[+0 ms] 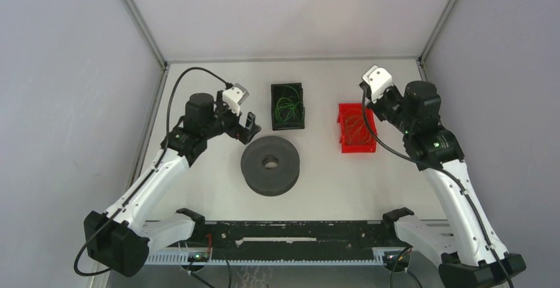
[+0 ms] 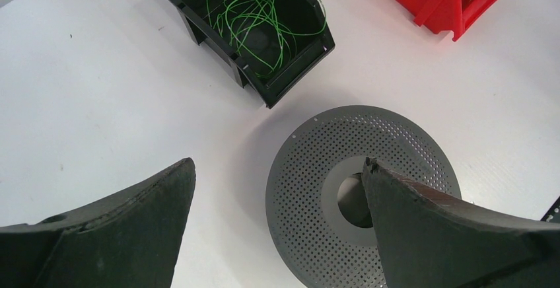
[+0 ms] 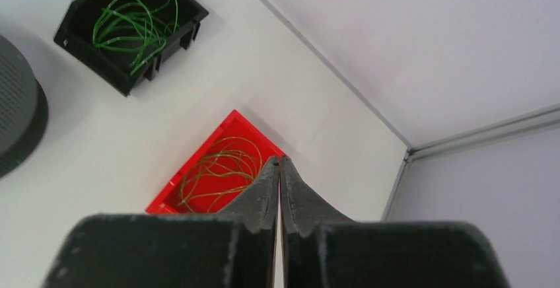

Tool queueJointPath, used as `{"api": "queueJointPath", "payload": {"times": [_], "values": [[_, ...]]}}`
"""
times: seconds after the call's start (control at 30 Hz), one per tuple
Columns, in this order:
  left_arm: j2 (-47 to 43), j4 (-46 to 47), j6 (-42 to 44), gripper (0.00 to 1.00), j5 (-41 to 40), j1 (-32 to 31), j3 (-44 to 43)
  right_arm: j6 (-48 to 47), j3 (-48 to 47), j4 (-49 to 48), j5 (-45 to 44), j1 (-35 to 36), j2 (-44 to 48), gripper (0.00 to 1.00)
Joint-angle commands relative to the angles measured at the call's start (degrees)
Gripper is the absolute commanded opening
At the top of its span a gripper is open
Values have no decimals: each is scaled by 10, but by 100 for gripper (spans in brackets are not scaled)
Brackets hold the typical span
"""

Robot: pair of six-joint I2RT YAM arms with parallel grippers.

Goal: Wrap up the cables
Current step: Pick up the cable from the storage box.

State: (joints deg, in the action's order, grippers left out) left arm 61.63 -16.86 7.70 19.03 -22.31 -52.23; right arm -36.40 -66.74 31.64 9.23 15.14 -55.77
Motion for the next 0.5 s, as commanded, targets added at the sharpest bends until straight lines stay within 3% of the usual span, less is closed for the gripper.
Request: {"api": "queueJointPath", "payload": {"times": [0.0,0.03,0.23,0.3,0.47], "values": [[1,15,14,100,0,5,5,56,0,-2,-55,2,-34,16],[3,14,14,100,4,5,4,67,-1,-3,-81,1,-52,28],[10,19,8,100,11,5,10,115,-1,10,-83,-19,-161,63],[12,19,7,100,11,5,10,125,-1,1,-81,-24,-196,69],[15,19,5,100,17,5,11,144,-19,-19,-93,-41,-291,71]]}}
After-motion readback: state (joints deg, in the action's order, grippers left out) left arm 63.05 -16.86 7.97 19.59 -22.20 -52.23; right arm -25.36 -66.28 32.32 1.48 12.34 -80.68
